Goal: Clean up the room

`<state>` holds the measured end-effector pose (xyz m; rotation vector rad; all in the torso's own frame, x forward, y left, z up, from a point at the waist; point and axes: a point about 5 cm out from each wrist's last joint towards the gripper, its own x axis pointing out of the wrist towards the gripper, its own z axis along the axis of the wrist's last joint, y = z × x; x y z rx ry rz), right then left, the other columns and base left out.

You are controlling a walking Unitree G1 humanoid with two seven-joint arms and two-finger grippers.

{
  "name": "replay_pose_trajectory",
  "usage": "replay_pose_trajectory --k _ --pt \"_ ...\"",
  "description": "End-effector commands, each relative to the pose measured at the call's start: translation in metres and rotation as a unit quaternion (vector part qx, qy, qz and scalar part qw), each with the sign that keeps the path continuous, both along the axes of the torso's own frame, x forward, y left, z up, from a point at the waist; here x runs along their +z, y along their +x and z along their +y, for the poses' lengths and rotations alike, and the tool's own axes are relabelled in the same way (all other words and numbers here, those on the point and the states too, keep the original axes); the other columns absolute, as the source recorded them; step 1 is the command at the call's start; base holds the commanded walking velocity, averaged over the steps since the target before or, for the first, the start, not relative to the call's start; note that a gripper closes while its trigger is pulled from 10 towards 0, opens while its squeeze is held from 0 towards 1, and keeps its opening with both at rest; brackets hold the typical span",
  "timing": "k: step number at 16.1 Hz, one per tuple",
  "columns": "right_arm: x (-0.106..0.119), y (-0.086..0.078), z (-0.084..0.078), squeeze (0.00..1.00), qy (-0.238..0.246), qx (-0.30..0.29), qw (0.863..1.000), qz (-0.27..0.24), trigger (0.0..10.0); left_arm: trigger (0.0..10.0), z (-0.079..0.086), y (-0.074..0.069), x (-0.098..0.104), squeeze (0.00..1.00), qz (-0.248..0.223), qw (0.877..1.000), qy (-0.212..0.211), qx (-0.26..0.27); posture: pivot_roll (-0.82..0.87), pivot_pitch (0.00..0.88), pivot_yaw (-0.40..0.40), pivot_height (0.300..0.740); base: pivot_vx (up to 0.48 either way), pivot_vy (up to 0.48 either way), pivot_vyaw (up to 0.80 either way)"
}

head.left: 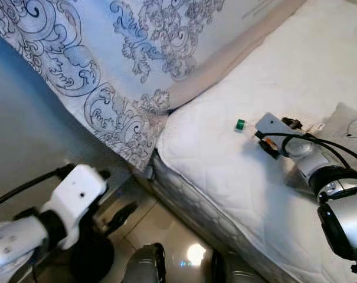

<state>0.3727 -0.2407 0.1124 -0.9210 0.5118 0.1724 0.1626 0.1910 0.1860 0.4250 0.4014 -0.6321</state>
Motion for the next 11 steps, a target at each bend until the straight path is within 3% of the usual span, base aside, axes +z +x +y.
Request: replay_pose_trajectory --k 1,3,5,9,10,11 --pt "-0.001 -0.002 -0.006 0.0 -0.013 -0.011 1.0 0.009 10.0 10.0 0.0 -0.005 0.004 0.0 0.003 1.0 0.007 -0.007 0.32 0.245 0.065 0.74 0.0 0.0 0.0" --pt "-0.005 -0.006 -0.011 0.0 0.002 -0.026 0.999 0.029 10.0 10.0 0.0 -0.011 0.006 0.0 0.011 1.0 0.01 -0.012 0.33 0.244 0.068 0.74 0.0 0.0 0.0" --pt "-0.02 -0.016 -0.013 0.0 0.055 -0.031 0.994 0.087 10.0 10.0 -0.002 -0.014 0.004 0.0 0.019 1.0 0.009 -0.018 0.32 0.23 0.064 0.74 0.0 0.0 0.0" --pt "-0.023 -0.02 -0.006 0.0 0.096 0.013 0.982 0.161 10.0 10.0 -0.007 -0.016 0.003 0.0 0.034 0.999 -0.005 -0.037 0.3 0.221 0.055 0.74 0.0 0.0 0.0" --pt "-0.024 -0.02 -0.004 0.0 0.106 0.022 0.977 0.181 9.2 10.0 -0.009 -0.018 0.002 0.0 0.043 0.998 -0.007 -0.048 0.3 0.215 0.052 0.74 0.0 0.0 0.0" --pt "-0.024 -0.021 -0.003 0.0 0.11 0.025 0.976 0.188 6.9 10.0 -0.011 -0.019 0.001 0.0 0.047 0.997 -0.009 -0.054 0.3 0.211 0.052 0.74 0.0 0.0 0.0"
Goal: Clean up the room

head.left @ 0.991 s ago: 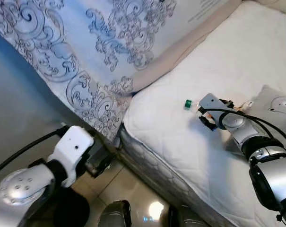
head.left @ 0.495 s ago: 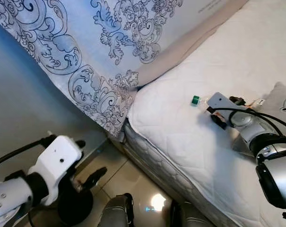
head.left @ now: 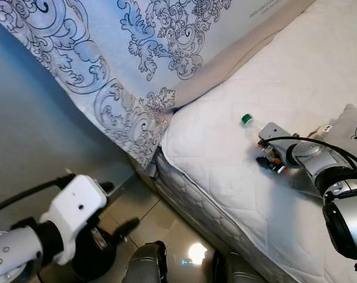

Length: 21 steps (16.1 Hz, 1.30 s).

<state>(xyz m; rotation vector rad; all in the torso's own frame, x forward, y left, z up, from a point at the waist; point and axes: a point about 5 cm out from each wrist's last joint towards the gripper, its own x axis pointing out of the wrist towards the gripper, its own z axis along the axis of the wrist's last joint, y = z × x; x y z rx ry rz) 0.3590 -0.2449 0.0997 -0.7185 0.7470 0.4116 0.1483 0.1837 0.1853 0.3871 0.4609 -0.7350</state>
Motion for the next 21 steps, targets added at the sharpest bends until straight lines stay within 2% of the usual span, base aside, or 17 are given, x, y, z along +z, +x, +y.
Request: replay_pose_trajectory --k 1,2,7,8,11,14,16,17,18,20,21 --pt "-0.011 -0.007 0.002 0.0 0.012 0.002 0.999 0.032 4.9 10.0 -0.004 -0.005 0.001 0.0 0.004 1.0 0.004 -0.015 0.29 0.208 0.05 0.74 0.0 0.0 0.0" --pt "-0.009 -0.004 0.005 0.0 0.019 -0.011 1.0 0.014 0.0 10.0 -0.006 -0.002 -0.003 0.0 0.006 1.0 0.002 -0.017 0.28 0.187 0.045 0.74 0.0 0.0 0.0" --pt "-0.011 -0.001 0.018 0.0 0.03 -0.002 1.0 0.005 0.0 10.0 -0.006 0.006 -0.018 0.0 0.025 0.999 -0.007 -0.028 0.24 0.125 0.028 0.74 0.0 0.0 0.0" --pt "-0.007 0.005 0.031 0.0 0.079 -0.015 0.997 -0.017 0.0 10.0 -0.006 0.012 -0.026 0.0 0.03 0.999 -0.021 -0.025 0.21 0.085 0.023 0.74 0.0 0.0 0.0" --pt "-0.005 0.009 0.047 0.0 0.157 -0.032 0.986 -0.044 0.0 10.0 -0.007 0.022 -0.041 0.0 0.04 0.998 -0.038 -0.021 0.16 0.009 0.023 0.74 0.0 0.0 0.0" --pt "-0.011 0.005 0.059 0.0 0.258 -0.041 0.963 -0.063 0.0 10.0 -0.01 0.047 -0.057 0.0 0.016 0.997 -0.074 0.012 0.1 0.0 0.031 0.74 0.0 0.0 0.0" --pt "-0.017 -0.003 0.049 0.0 0.321 -0.058 0.942 -0.081 0.0 10.0 -0.017 0.061 -0.053 0.0 -0.008 0.992 -0.117 0.037 0.06 0.0 0.05 0.74 0.0 0.0 0.0" --pt "-0.018 -0.006 0.045 0.0 0.337 -0.061 0.936 -0.086 0.0 10.0 -0.019 0.063 -0.052 0.0 -0.012 0.991 -0.129 0.042 0.05 0.0 0.056 0.74 0.0 0.0 0.0" --pt "-0.023 -0.019 0.036 0.0 0.372 -0.064 0.921 -0.093 0.0 10.0 -0.025 0.069 -0.052 0.0 -0.025 0.987 -0.148 0.058 0.02 0.0 0.074 0.74 0.0 0.0 0.0" --pt "-0.025 -0.034 0.031 0.0 0.396 -0.079 0.909 -0.105 0.0 10.0 -0.026 0.073 -0.056 0.0 -0.034 0.987 -0.138 0.08 0.0 0.0 0.088 0.74 0.0 0.0 0.0" --pt "-0.023 -0.043 0.031 0.0 0.41 -0.095 0.897 -0.133 3.0 10.0 -0.026 0.075 -0.058 0.0 -0.034 0.986 -0.132 0.096 -0.02 0.0 0.097 0.74 0.0 0.0 0.0"
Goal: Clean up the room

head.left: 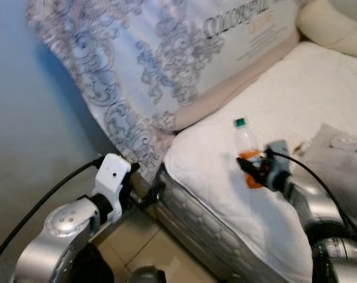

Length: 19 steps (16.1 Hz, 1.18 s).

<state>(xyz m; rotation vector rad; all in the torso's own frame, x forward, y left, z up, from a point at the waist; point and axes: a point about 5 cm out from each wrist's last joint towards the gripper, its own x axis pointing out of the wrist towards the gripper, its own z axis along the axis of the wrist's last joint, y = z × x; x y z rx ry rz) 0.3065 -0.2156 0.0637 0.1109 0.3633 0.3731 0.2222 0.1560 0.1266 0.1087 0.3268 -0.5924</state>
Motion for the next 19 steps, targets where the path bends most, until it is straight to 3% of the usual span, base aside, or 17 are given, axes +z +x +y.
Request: replay_pose_trajectory --k 1,2,5,7,10,11,13,15,16,18,19 --pt "0.013 0.004 0.002 0.0 0.018 -0.019 0.999 -0.022 10.0 10.0 0.002 0.002 -0.001 0.0 -0.005 1.0 0.012 0.012 -0.04 0.0 0.097 0.74 0.0 0.0 0.0" --pt "0.013 -0.015 0.01 0.0 0.038 -0.056 0.997 -0.029 10.0 10.0 0.001 0.005 -0.004 0.0 -0.007 0.999 0.02 0.044 -0.05 0.0 0.102 0.74 0.0 0.0 0.0" --pt "0.018 -0.042 0.031 0.0 0.046 -0.042 0.998 -0.032 10.0 10.0 -0.001 0.005 -0.01 0.0 0.007 0.996 0.021 0.092 -0.06 0.0 0.093 0.74 0.0 0.0 0.27" --pt "0.015 -0.057 0.043 0.0 0.04 -0.022 0.999 -0.012 10.0 10.0 0.011 0.013 -0.014 0.0 0.008 0.985 0.024 0.17 -0.05 0.0 0.076 0.74 0.0 0.0 0.8" --pt "0.015 -0.059 0.052 0.0 0.011 -0.031 0.999 -0.002 10.0 10.0 0.007 0.013 -0.013 0.0 -0.013 0.987 0.054 0.149 -0.07 0.0 0.082 0.74 0.0 0.0 0.8" --pt "0.018 -0.062 0.058 0.0 0.013 -0.021 1.0 -0.006 10.0 10.0 0.004 0.012 -0.012 0.0 -0.01 0.987 0.035 0.155 -0.06 0.0 0.07 0.74 0.0 0.0 0.8" --pt "0.014 -0.064 0.061 0.0 0.014 -0.028 0.999 0.002 10.0 10.0 0.014 0.01 -0.014 0.0 -0.016 0.976 0.076 0.204 -0.04 0.0 0.053 0.74 0.0 0.0 0.8" --pt "0.005 -0.065 0.073 0.0 0.027 -0.013 0.999 0.019 10.0 10.0 0.029 0.016 -0.015 0.0 -0.008 0.965 0.069 0.252 -0.05 0.0 0.07 0.74 0.0 0.0 0.8" --pt "0.006 -0.066 0.075 0.0 0.025 -0.014 0.999 0.019 10.0 10.0 0.029 0.018 -0.014 0.0 -0.018 0.967 0.076 0.244 -0.06 0.0 0.08 0.74 0.0 0.0 0.8" --pt "0.007 -0.069 0.077 0.0 0.031 -0.029 0.999 0.019 10.0 10.0 0.029 0.024 -0.016 0.0 -0.041 0.964 0.13 0.228 -0.08 0.0 0.099 0.74 0.0 0.0 0.8" --pt "0.006 -0.07 0.074 0.0 0.039 -0.046 0.998 0.018 10.0 10.0 0.029 0.028 -0.016 0.0 -0.055 0.96 0.132 0.24 -0.09 0.0 0.109 0.74 0.0 0.0 0.8"
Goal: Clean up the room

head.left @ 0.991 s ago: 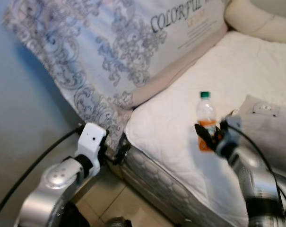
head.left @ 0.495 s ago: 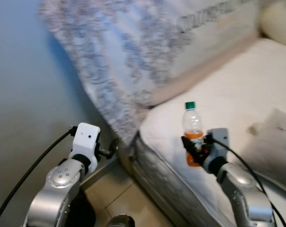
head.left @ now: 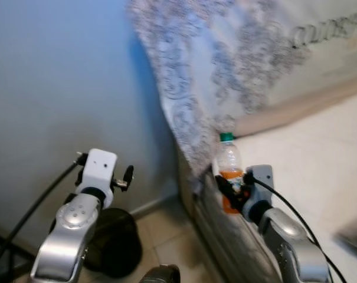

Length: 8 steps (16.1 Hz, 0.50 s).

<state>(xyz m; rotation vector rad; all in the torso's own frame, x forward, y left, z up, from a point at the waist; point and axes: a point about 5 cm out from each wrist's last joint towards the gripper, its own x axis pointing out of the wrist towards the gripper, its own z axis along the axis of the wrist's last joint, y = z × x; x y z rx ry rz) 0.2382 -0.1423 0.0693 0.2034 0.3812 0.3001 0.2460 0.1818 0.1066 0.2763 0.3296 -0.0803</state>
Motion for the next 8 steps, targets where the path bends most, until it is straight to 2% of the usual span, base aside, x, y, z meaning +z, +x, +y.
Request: replay_pose_trajectory --k 1,4,5,6,7,8 --pt "0.003 -0.002 -0.002 0.0 0.014 -0.017 1.0 -0.005 10.0 10.0 0.003 0.006 0.005 0.0 -0.019 1.0 0.019 0.011 -0.09 0.0 0.116 0.74 0.0 0.0 0.8" --pt "0.006 0.005 -0.001 0.0 0.017 -0.001 1.0 -0.009 10.0 10.0 0.007 0.002 0.009 0.0 -0.042 0.999 0.024 0.021 -0.06 0.0 0.105 0.74 0.0 0.0 0.8" --pt "0.006 0.007 -0.003 0.0 0.004 0.0 1.0 -0.008 10.0 10.0 0.016 0.002 0.012 0.0 -0.063 0.997 0.017 0.044 -0.06 0.0 0.1 0.74 0.0 0.0 0.8" --pt "0.007 0.009 -0.003 0.0 -0.002 0.004 1.0 -0.01 10.0 10.0 0.023 0.001 0.012 0.0 -0.063 0.995 -0.009 0.076 -0.05 0.0 0.092 0.74 0.0 0.0 0.8" --pt "0.008 0.011 -0.003 0.0 -0.004 0.007 1.0 -0.01 10.0 10.0 0.025 0.001 0.009 0.0 -0.044 0.995 -0.037 0.084 -0.05 0.0 0.09 0.74 0.0 0.0 0.8" --pt "0.008 0.012 -0.002 0.0 -0.018 0.014 1.0 -0.007 10.0 10.0 0.02 0.002 0.007 0.0 -0.027 0.996 -0.067 0.052 -0.05 0.0 0.082 0.74 0.0 0.0 0.8"
